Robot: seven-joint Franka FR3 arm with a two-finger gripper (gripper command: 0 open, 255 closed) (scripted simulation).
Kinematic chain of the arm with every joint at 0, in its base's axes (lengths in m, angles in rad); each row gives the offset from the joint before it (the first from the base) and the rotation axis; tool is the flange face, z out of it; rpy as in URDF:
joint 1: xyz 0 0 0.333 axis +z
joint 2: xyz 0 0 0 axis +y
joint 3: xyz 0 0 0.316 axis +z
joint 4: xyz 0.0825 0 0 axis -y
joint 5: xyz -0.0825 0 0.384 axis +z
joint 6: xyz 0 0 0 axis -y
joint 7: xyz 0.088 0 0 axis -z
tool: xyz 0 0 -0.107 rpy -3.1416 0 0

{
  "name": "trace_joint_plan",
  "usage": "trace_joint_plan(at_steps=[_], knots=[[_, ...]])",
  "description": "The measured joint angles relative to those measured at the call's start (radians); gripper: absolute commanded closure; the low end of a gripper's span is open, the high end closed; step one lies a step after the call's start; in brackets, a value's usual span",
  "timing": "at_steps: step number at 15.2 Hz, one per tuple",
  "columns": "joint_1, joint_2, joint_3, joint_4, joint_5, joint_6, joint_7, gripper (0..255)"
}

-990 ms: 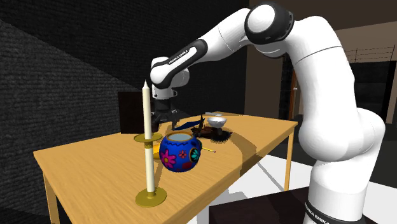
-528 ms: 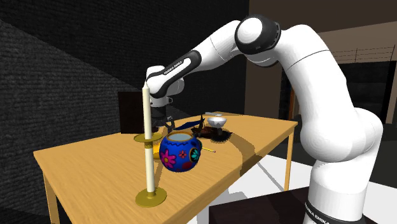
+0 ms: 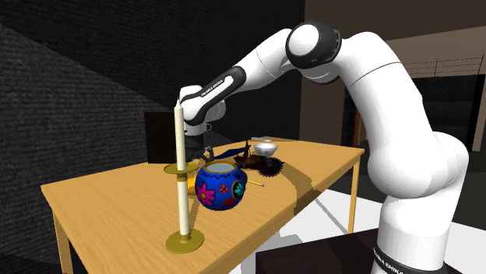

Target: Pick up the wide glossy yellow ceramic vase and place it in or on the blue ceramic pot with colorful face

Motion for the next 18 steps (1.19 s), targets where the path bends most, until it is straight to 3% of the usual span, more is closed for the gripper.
trace_joint_plan(at_steps=[1, 2, 12, 18], knots=[[0.0, 0.0, 0.0, 0.0, 0.0, 0.0, 0.0, 0], [0.0, 0.0, 0.0, 0.0, 0.0, 0.0, 0.0, 255], [0.0, -0.001, 0.0, 0.0, 0.0, 0.0, 0.0, 255], [-0.004, -0.03, 0.009, 0.021, 0.015, -0.049, -0.011, 255]])
